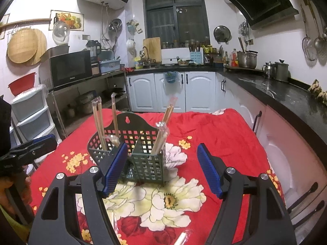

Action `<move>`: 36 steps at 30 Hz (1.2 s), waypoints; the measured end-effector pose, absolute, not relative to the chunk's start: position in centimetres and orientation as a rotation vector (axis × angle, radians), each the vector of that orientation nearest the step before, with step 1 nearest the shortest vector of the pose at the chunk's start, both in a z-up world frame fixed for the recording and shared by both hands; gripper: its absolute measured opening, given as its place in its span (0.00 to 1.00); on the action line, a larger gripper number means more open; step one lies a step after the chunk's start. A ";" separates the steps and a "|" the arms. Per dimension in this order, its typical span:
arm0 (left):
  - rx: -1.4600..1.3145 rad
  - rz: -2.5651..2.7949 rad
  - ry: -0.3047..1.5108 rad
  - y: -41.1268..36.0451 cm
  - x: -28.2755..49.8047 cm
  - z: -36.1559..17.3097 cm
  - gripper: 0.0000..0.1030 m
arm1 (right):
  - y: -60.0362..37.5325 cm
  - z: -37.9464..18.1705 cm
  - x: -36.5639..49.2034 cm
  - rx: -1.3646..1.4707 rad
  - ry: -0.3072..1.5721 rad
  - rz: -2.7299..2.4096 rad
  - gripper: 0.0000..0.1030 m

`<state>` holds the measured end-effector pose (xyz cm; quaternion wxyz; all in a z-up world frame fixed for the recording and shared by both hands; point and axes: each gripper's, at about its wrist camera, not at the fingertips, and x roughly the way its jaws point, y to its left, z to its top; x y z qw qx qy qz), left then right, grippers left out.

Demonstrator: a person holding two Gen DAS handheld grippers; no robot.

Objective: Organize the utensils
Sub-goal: 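Withdraw both open tools from the holder toward the last wrapped chopsticks, then close the left tool on a wrapped chopstick while the right tool grasps another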

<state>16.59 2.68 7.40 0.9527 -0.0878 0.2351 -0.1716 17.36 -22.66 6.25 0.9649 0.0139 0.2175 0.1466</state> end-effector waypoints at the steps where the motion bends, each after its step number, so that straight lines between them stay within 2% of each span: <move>1: -0.179 -0.353 0.488 2.6 16.7 7.1 0.90 | -22.7 6.2 17.3 0.029 0.446 0.296 0.66; 25: -0.221 -0.439 0.741 -0.5 16.5 -0.4 0.90 | -25.1 0.6 14.9 0.053 0.597 0.260 0.66; 27: -0.233 -0.447 0.761 -0.5 16.6 -1.0 0.88 | -25.3 0.0 14.6 0.053 0.616 0.262 0.66; 32: -0.270 -0.473 0.829 -0.7 16.9 -2.7 0.68 | -25.3 -1.5 14.0 0.050 0.660 0.271 0.66; 36: -0.309 -0.492 0.885 -0.7 17.3 -4.1 0.63 | -25.2 -2.6 13.8 0.056 0.698 0.283 0.66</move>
